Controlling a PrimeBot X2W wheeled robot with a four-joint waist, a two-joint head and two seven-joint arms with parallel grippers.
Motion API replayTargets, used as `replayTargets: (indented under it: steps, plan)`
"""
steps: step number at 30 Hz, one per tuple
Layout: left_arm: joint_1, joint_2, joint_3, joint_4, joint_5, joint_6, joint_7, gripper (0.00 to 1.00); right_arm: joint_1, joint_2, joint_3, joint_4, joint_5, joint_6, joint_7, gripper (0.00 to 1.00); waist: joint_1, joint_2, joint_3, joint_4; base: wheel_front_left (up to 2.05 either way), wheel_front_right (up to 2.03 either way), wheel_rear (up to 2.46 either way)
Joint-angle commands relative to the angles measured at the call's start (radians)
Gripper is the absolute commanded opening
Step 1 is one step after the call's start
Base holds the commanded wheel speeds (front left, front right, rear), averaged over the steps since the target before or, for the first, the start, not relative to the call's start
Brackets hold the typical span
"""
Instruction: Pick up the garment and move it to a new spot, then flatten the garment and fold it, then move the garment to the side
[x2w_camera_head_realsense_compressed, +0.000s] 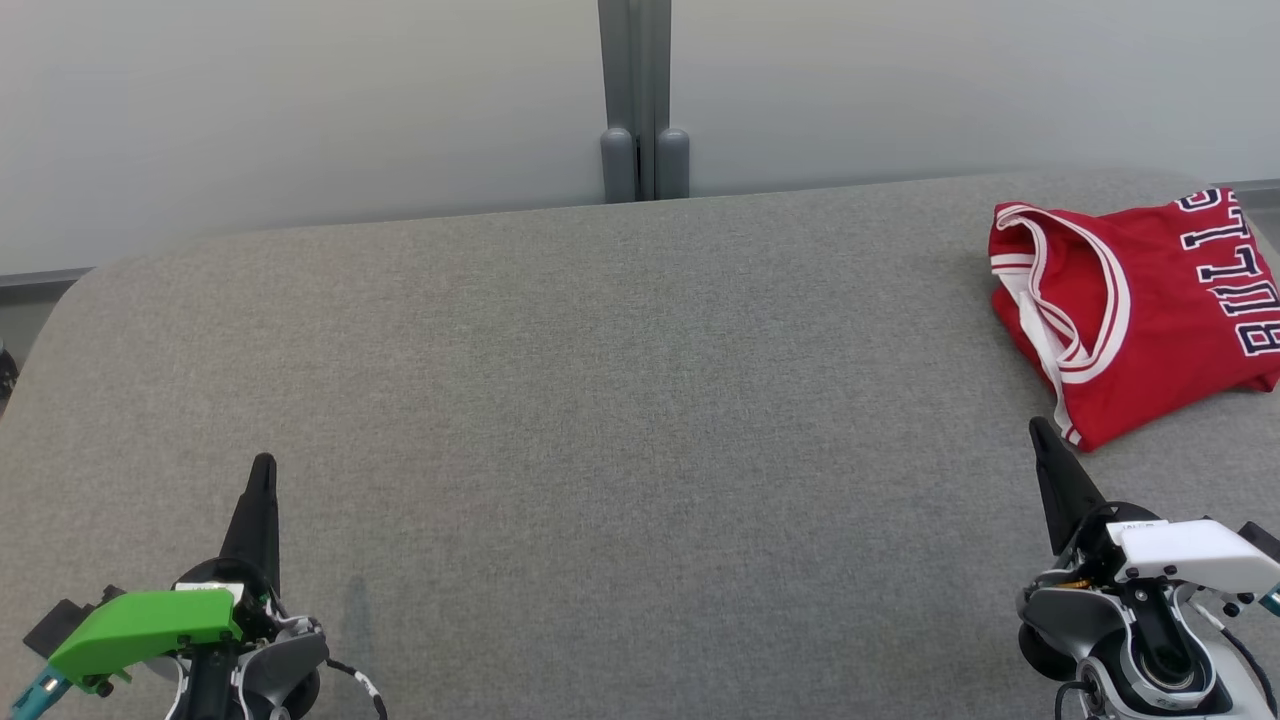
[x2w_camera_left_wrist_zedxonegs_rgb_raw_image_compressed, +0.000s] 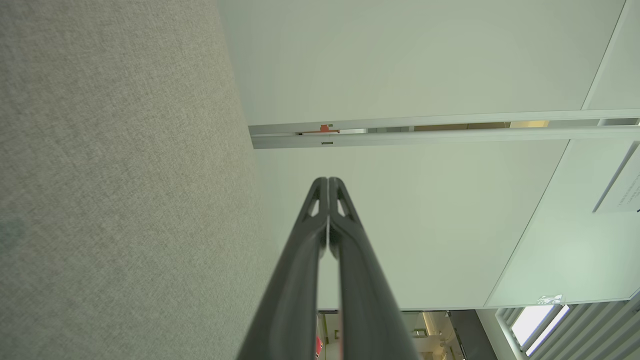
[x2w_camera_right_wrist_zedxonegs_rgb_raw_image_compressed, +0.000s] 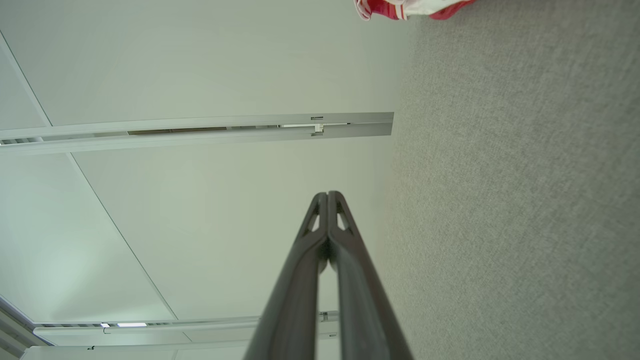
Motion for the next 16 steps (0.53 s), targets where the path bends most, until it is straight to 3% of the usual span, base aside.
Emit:
replayTargets:
  steps: [1,16]
  plan:
    - [-0.014,0.001,0.005,0.002,0.002,-0.006,0.004,0.00,-0.009,0.000,-0.002,0.002,-0.002,0.001,0.004,0.00,0.0000,0.0000,0.000,0.000,0.00,0.00,0.00]
    - [-0.014,0.000,0.006,0.002,0.003,-0.006,0.005,0.00,-0.009,0.002,-0.003,0.002,-0.003,0.001,0.006,0.00,0.0000,0.0000,0.000,0.000,0.00,0.00,0.00]
